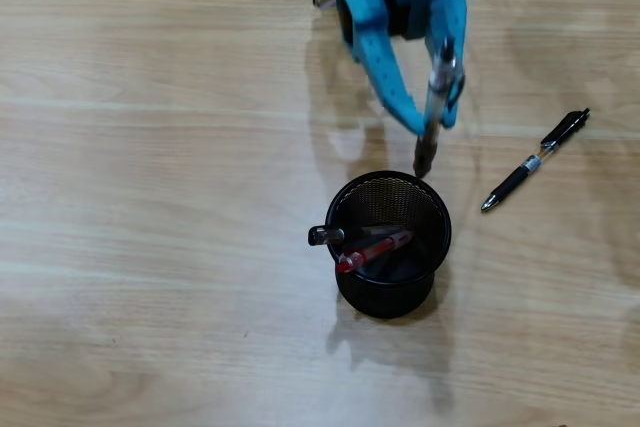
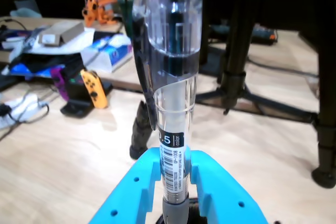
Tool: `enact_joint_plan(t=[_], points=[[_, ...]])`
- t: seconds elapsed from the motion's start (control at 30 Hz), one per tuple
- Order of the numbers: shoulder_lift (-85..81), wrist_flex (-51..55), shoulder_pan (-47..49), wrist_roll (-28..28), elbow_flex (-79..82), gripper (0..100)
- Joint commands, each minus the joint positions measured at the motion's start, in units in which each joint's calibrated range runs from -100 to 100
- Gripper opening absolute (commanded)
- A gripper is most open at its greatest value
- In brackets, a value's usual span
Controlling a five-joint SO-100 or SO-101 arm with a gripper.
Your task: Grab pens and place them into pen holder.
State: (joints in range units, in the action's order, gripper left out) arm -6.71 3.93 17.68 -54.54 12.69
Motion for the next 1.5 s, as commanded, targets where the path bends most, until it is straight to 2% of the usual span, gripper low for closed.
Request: enact_joint_plan(t=[0.0,0.33,0.53,0.7,0.77,1.0,1.13,1.23,1.27,1.4,1.47], points=[[1.7,-4.1,-0.5,0.3,3.0,2],[4.0,-7.7,-0.5,0.3,14.2,3],[3.8,-8.6,0.0,0.3,15.8,18],[2.8,-8.0,1.8,0.5,15.1,19],[1.4,-7.8,2.9,2.9,14.5,19],[-4.1,-7.3,10.4,18.5,14.6,13],[-5.8,6.3,16.5,22.7,11.7,11],[-5.1,23.1,19.8,24.1,5.9,11],[-4.2,33.1,21.6,25.4,1.7,11],[-1.7,46.1,23.7,27.9,-5.1,5],[0.4,54.1,25.4,31.5,-10.2,4]])
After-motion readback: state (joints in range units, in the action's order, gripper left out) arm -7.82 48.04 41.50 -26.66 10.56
